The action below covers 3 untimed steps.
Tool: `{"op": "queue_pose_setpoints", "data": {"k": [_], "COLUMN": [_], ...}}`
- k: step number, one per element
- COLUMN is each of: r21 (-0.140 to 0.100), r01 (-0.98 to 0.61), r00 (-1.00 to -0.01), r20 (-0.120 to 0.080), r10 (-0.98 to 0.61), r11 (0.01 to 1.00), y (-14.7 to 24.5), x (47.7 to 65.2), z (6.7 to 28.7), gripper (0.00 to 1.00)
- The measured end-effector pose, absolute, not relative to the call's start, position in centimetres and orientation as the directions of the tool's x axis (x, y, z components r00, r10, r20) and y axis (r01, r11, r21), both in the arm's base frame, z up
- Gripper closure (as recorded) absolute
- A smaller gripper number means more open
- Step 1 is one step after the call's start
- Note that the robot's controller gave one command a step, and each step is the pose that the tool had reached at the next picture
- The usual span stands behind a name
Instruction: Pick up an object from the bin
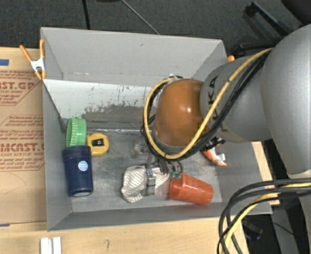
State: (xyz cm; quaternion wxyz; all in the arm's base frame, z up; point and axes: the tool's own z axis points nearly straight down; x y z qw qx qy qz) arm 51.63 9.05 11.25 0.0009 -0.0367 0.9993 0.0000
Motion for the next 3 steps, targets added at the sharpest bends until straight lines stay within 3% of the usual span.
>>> {"op": "queue_pose_setpoints", "data": {"k": [1,2,3], "r21": [0.001,0.001,0.0], "r01": [-0.253,-0.253,-0.291], "r00": [-0.967,-0.967,-0.957], "r20": [-0.001,-0.001,-0.005], "r10": [-0.253,-0.253,-0.291], "r11": [0.967,0.967,0.957], "y": [6.1,6.1,5.5], "x": [50.2,50.2,50.4], "z": [7.0,7.0,23.4], "gripper": [1.0,1.0,1.0]}}
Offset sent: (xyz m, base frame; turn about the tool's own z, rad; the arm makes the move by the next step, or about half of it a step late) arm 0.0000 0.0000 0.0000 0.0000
